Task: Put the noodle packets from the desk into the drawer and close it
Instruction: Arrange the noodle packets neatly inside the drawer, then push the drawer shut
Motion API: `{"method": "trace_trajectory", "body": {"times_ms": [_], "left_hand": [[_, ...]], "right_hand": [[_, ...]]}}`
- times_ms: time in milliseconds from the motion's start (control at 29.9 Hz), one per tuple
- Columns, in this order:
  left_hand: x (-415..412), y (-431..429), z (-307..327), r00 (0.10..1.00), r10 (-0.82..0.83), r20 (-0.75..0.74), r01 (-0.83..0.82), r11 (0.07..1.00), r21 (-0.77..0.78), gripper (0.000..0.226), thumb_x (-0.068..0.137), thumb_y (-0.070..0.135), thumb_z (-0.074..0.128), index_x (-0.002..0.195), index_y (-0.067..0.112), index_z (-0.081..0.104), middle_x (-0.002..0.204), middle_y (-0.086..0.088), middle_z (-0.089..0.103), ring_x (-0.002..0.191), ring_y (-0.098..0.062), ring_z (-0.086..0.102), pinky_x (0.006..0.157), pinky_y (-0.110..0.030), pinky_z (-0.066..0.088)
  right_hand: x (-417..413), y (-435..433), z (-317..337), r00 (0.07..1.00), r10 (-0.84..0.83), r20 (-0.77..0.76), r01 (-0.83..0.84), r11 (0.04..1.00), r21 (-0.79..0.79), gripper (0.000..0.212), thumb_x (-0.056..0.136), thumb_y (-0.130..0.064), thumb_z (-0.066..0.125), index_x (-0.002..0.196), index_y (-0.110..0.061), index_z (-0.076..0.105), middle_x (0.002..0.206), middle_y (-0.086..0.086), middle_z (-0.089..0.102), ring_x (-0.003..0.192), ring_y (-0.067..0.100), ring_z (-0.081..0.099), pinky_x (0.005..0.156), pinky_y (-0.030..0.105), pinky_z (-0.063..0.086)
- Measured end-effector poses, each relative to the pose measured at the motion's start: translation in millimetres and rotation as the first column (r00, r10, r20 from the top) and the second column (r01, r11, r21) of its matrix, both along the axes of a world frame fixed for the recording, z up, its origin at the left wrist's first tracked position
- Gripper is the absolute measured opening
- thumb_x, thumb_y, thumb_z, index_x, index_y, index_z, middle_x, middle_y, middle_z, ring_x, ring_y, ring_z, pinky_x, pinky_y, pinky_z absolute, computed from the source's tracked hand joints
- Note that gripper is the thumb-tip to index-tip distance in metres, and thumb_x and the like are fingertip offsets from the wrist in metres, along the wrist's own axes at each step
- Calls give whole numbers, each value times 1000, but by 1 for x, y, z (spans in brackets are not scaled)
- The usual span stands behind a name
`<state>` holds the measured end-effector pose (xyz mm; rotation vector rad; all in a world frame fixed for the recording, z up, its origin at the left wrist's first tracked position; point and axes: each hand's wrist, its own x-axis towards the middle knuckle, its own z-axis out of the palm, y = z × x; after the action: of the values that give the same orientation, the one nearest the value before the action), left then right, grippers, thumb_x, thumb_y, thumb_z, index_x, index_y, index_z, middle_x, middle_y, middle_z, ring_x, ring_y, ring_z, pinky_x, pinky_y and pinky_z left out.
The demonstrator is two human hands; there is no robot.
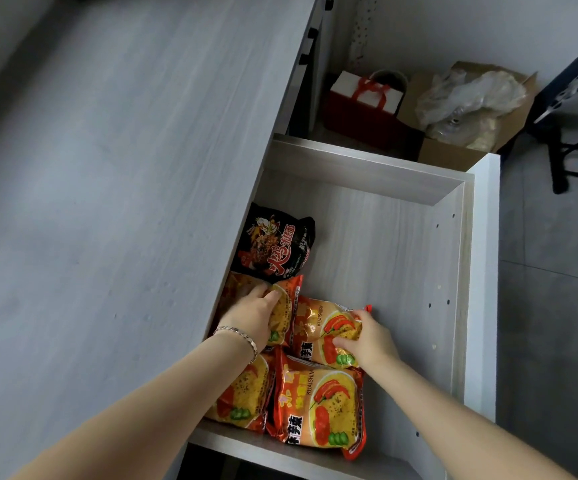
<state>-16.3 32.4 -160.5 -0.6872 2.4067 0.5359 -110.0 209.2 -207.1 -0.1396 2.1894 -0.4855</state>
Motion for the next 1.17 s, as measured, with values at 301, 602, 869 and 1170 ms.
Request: {"method": "trace_trajectory", "body": {"times_ms": [301,602,869,1170], "left_hand": [[-20,5,15,976,-33,216,42,998,-38,61,87,10,57,142,19,34,149,-3,31,126,-25,46,96,-36,51],[-87,54,65,995,13,98,-22,996,84,35,92,22,49,125,10,55,129,-11,55,117,-29,55,98,-37,46],[-145,160,85,981,187,59,-195,957,213,33,89,34,54,113,12,59,115,-7,64,105,-25,60,80,-31,47],[-163,211,78,935,313,166,-339,925,169,36,85,40,59,108,13,59,86,-2,55,75,-18,53,48,-21,36]], "right_hand": [[-30,0,41,943,329,54,-332,940,81,57,84,-26,63,137,-18,44,127,8,61,111,26,60,91,31,50],[-99,55,126,916,61,-395,-65,998,3,31,92,-15,48,121,-11,56,126,10,54,104,28,59,84,37,51],[-162,91,112,982,-186,-31,183,980,-79,13,87,-11,48,74,-8,46,76,20,53,75,35,55,83,41,52],[-183,84,102,984,-73,160,100,981,-169,13,86,-10,43,73,-13,41,74,8,38,72,22,41,95,58,45]]}}
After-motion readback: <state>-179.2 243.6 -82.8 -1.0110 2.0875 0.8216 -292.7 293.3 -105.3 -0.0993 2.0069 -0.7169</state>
